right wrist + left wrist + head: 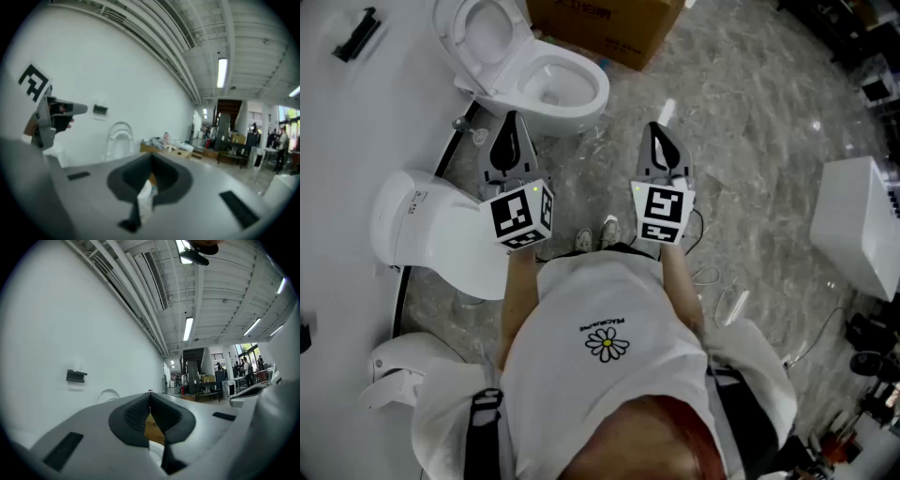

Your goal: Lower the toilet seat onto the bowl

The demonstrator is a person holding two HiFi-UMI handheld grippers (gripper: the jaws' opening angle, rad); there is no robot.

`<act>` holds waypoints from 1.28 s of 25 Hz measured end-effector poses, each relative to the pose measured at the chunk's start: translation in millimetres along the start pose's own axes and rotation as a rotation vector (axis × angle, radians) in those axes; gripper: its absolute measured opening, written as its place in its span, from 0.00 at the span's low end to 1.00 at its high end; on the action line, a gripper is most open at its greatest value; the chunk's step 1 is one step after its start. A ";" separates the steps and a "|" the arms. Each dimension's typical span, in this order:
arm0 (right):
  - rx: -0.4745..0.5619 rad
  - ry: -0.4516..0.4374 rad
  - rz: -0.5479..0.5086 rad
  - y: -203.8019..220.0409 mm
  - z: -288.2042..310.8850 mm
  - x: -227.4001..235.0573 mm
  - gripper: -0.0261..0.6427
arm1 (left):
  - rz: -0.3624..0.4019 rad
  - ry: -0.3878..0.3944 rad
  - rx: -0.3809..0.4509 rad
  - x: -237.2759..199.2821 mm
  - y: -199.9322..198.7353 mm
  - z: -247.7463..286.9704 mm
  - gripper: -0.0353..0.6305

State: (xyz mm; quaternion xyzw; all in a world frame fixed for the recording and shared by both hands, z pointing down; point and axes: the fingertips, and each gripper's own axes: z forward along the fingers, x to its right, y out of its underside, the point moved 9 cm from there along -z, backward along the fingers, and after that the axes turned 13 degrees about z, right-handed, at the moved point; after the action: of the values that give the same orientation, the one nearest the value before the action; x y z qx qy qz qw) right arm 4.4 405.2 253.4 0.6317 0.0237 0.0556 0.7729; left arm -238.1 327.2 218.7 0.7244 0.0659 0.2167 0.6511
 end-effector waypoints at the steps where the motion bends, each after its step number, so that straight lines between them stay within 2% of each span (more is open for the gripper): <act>1: -0.003 -0.001 -0.002 0.2 0.9 1.0 0.08 | 0.000 0.000 -0.002 0.8 0.0 0.9 0.09; 11: -0.013 0.005 -0.006 1.0 10.1 18.3 0.08 | 0.001 0.007 -0.012 13.6 2.1 15.0 0.09; 16: 0.004 -0.037 0.052 3.4 15.7 34.0 0.08 | 0.009 0.019 -0.022 29.5 1.9 25.8 0.09; 19: -0.013 -0.042 0.033 8.9 23.0 43.3 0.08 | 0.019 0.020 -0.024 39.9 4.2 33.3 0.09; 32: -0.018 -0.107 0.076 17.2 24.9 82.5 0.08 | 0.031 -0.035 -0.017 73.3 -3.0 39.1 0.09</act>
State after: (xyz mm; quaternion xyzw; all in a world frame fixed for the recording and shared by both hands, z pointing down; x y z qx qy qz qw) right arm 88.0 393.9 278.0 0.6271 -0.0421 0.0514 0.7761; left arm -156.1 319.6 230.3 0.7235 0.0414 0.2143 0.6550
